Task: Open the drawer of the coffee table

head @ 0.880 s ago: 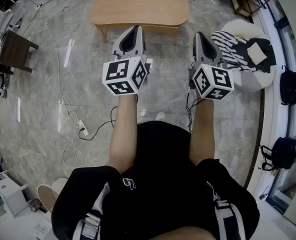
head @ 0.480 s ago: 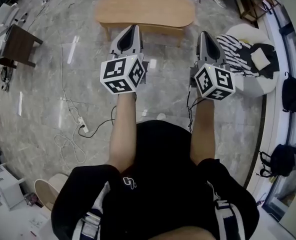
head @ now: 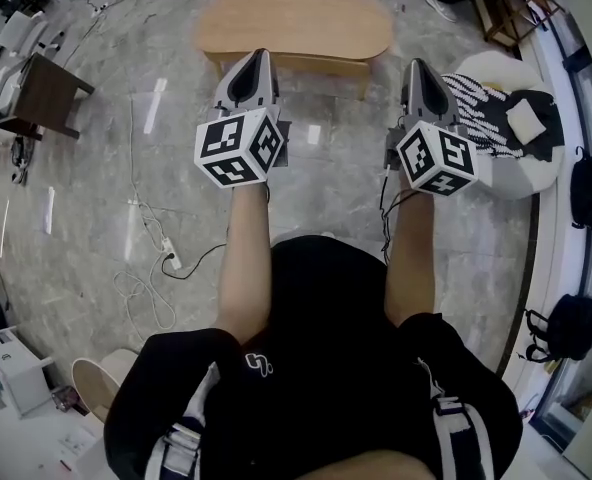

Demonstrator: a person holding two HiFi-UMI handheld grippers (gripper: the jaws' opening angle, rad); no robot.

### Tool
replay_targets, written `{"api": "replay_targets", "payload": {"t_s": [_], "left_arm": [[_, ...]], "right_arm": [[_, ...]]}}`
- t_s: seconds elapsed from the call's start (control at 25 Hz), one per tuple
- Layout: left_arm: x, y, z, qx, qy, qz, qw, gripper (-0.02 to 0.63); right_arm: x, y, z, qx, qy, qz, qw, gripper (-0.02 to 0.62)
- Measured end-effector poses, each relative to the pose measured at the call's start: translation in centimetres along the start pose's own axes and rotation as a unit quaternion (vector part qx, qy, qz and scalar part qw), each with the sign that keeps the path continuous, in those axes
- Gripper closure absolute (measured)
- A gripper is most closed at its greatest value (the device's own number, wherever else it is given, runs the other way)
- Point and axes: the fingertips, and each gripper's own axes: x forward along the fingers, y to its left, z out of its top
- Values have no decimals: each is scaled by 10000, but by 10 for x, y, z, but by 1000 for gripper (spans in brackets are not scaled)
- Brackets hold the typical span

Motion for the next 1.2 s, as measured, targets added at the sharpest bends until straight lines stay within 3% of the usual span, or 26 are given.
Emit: {"api": "replay_targets", "payload": {"t_s": [0.32,0.76,1.2], "left_arm": [[-3,-5,8,69,-141,98,9998,595],[17,-14,26,76,-447,-132,9989,595],[51,-1,2,63,-590,-214,9980,595]], "right_arm": [[-11,-13,12,-1,-134,50,9999,583],[-4,-28,30,-271,-388,-42,9989,583],[26,-50,12,-391,-516,-77,9979,583]]}}
